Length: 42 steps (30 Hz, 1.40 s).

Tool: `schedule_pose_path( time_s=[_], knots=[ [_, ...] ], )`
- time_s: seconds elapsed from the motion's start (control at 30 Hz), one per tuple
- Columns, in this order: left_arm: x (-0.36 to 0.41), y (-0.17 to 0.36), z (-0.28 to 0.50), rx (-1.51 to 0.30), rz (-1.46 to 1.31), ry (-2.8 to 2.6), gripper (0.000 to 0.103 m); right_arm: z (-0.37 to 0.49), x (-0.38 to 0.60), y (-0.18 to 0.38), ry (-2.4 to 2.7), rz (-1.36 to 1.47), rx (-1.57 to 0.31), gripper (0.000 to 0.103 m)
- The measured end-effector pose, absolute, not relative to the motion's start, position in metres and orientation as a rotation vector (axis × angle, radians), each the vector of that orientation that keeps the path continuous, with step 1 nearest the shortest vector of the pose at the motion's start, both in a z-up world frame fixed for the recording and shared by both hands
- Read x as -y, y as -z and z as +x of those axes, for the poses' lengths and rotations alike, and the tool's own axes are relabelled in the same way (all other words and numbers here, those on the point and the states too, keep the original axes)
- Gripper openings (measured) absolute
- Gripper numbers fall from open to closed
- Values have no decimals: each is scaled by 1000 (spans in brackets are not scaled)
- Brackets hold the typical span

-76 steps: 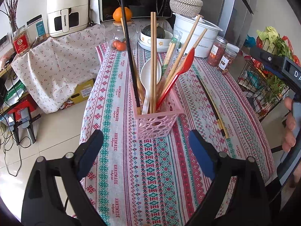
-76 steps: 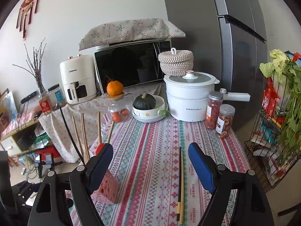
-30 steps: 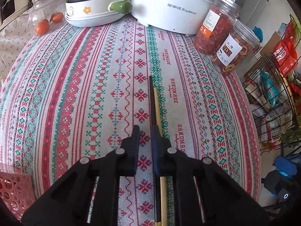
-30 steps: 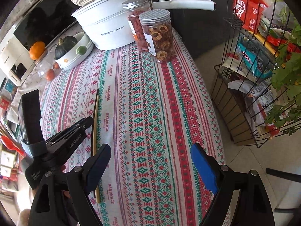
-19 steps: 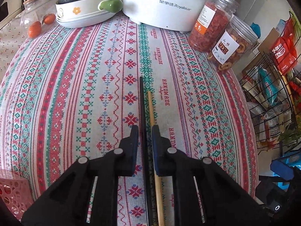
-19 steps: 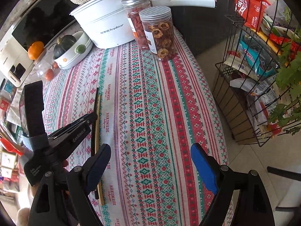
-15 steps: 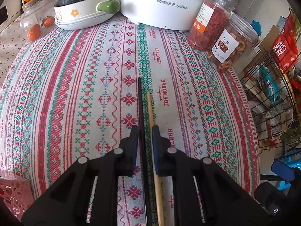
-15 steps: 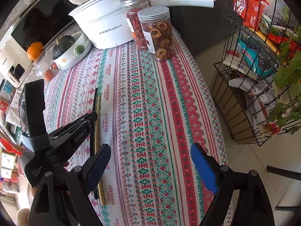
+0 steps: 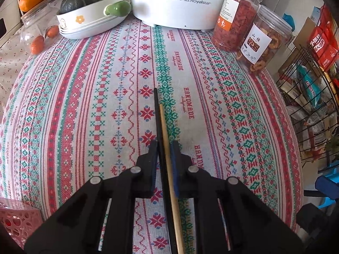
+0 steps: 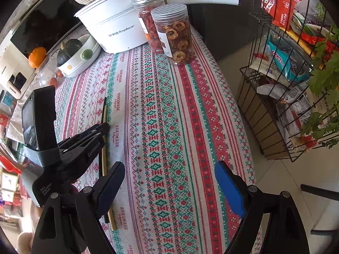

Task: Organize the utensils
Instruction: 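Carry the black chopstick toward the basket with the left gripper while the right gripper grasps the last wooden chopstick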

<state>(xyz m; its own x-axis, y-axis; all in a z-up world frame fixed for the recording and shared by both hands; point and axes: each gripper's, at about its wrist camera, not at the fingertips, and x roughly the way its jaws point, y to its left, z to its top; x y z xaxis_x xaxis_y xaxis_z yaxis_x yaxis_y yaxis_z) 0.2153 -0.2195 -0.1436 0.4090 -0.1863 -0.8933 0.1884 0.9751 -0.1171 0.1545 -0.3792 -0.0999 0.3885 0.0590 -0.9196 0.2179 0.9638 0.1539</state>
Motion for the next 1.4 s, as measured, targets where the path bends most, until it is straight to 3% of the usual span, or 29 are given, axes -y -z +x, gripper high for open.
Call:
schedule_pose_path(
  time_s=[0.1,0.67,1.0,1.4],
  knots=[
    [211,139,205,-1112,-17,261,6,154,380,98,104,265,-1163,88],
    [168,106,121,-1082,-74,455,6,150,373,102,107,247,-1178,88],
    [132,53,47,-975,32,563,6,169,347,119,-27,338,-1166,87],
    [60,44,20,-907,-84,575,6,214,284,147,-60,268,-1148,54]
  ],
)
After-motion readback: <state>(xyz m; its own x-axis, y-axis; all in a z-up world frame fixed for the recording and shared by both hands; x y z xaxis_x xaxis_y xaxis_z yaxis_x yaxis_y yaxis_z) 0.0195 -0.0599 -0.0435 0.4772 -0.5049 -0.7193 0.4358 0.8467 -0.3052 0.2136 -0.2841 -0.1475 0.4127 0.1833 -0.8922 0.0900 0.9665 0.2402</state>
